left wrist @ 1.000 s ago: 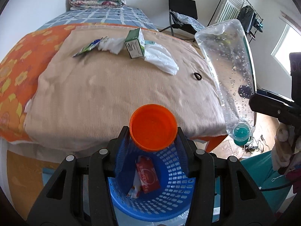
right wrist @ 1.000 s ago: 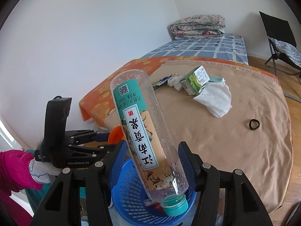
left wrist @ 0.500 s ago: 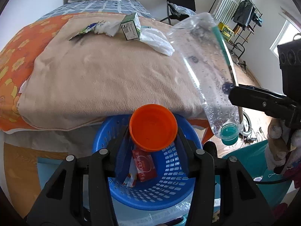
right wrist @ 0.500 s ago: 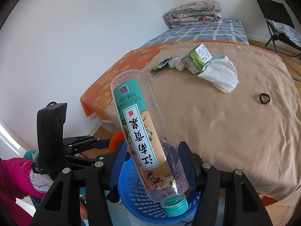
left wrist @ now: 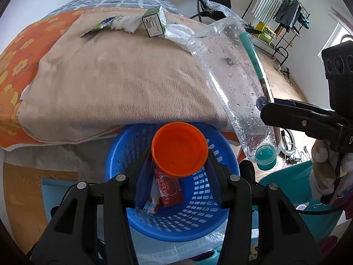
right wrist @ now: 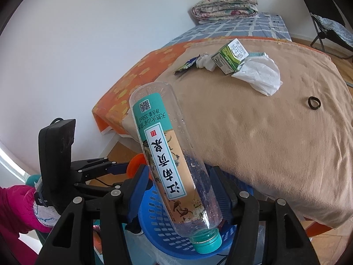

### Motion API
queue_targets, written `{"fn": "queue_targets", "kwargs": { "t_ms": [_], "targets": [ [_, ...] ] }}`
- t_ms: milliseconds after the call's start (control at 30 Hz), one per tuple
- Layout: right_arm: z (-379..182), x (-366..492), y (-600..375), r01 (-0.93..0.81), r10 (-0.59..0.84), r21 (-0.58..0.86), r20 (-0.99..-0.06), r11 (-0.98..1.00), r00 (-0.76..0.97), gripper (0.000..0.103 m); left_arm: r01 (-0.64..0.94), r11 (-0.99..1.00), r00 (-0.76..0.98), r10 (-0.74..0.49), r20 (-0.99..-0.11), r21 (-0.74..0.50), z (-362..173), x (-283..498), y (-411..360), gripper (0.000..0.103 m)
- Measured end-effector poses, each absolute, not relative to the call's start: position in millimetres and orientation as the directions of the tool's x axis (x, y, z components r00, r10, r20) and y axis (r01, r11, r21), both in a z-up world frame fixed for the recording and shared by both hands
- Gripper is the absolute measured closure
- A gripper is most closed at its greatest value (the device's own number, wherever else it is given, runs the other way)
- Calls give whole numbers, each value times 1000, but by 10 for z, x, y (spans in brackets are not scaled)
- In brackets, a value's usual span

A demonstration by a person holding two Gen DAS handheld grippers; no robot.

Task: Collect trash
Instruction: 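Carry cap and bottle over the blue basket and open both tools, then raise both open tools from the basket back over the towel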

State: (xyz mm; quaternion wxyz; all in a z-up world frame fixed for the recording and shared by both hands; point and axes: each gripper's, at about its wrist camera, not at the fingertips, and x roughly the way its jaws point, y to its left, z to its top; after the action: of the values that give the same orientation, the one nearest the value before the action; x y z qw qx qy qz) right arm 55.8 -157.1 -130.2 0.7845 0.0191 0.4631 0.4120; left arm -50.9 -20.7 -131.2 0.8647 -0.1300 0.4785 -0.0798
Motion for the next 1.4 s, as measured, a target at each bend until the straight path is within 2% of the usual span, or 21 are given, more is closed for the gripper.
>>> {"fn": "queue_targets", "kwargs": {
  "t_ms": [100, 200, 600, 1033, 1400],
  "targets": [
    [-1319, 556, -1574, -624, 661, 413, -715, 663, 229, 42, 17, 956, 522, -259, -813, -294, -1327, -501, -227, 54],
    [-1315, 555, -1579, -623, 657, 409, -718, 667, 232, 38, 22, 958, 524, -256, -812, -287, -1331, -505, -244, 41],
    [-1322, 573, -1577, -616, 644, 398, -726, 680, 242, 32, 19, 959, 521, -252, -815, -284, -1336, -495, -245, 41],
    [-1287, 623, -1621, -586, 584, 331, -748, 740, 315, 20, -9, 957, 534, -241, -810, -291, -1295, -438, -170, 41],
    [-1216, 781, -1622, -563, 512, 254, -778, 786, 364, 19, -29, 956, 562, -226, -796, -293, -1123, -218, -41, 41]
  ]
}}
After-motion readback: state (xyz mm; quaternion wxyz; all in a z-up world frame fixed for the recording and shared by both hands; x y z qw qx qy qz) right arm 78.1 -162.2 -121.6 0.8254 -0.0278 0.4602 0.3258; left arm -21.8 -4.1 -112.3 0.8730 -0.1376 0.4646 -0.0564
